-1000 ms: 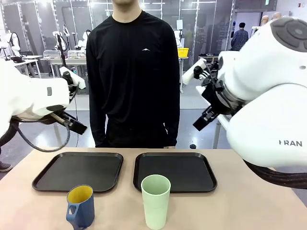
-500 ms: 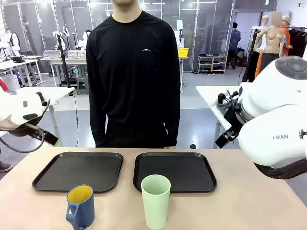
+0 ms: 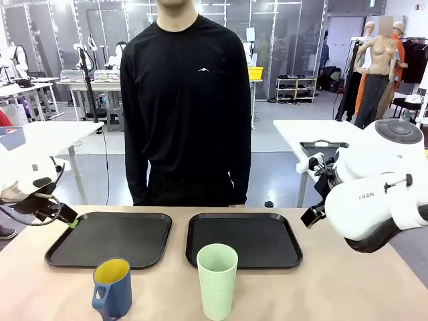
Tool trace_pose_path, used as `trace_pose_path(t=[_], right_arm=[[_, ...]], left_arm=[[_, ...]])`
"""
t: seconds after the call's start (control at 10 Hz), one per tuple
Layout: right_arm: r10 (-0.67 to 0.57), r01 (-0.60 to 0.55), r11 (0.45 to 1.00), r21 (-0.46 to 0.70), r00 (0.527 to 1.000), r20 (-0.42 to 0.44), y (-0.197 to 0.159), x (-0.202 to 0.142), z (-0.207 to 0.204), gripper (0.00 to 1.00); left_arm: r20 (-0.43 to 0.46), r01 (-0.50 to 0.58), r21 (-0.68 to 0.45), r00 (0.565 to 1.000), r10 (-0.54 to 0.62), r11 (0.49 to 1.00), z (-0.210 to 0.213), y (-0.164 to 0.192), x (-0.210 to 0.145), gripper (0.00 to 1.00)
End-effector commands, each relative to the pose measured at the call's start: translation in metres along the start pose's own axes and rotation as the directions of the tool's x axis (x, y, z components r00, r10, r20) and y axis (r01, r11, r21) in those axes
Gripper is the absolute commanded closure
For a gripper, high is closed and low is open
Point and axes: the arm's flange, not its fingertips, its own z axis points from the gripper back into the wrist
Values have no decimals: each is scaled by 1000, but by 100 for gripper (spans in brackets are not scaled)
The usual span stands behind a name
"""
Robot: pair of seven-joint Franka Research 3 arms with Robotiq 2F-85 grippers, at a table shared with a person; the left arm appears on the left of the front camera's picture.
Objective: Sort and store the cups by type.
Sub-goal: Pick up the Reusable plastic cup.
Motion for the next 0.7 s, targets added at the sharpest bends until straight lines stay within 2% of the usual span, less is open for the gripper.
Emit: trace_pose_path(t=[0.0, 0.3, 0.4, 0.6], right_arm=[[7, -7, 1000, 20, 1000, 13, -9, -3, -4, 0], [-25, 24, 1000, 16, 999, 27, -4, 1, 1, 0], [-13, 13, 1000, 7, 1000, -6, -1, -2, -5, 0], [-13, 13, 1000, 7, 1000, -6, -1, -2, -5, 0]], left_arm=[[24, 0, -6, 1000, 0, 1000, 0, 6, -2, 0], [29, -22, 26, 999, 22, 999, 1, 2, -2, 0], [5, -8, 1, 1000, 8, 1000, 0, 1, 0, 0], [5, -8, 1, 1000, 8, 1000, 0, 1, 0, 0]])
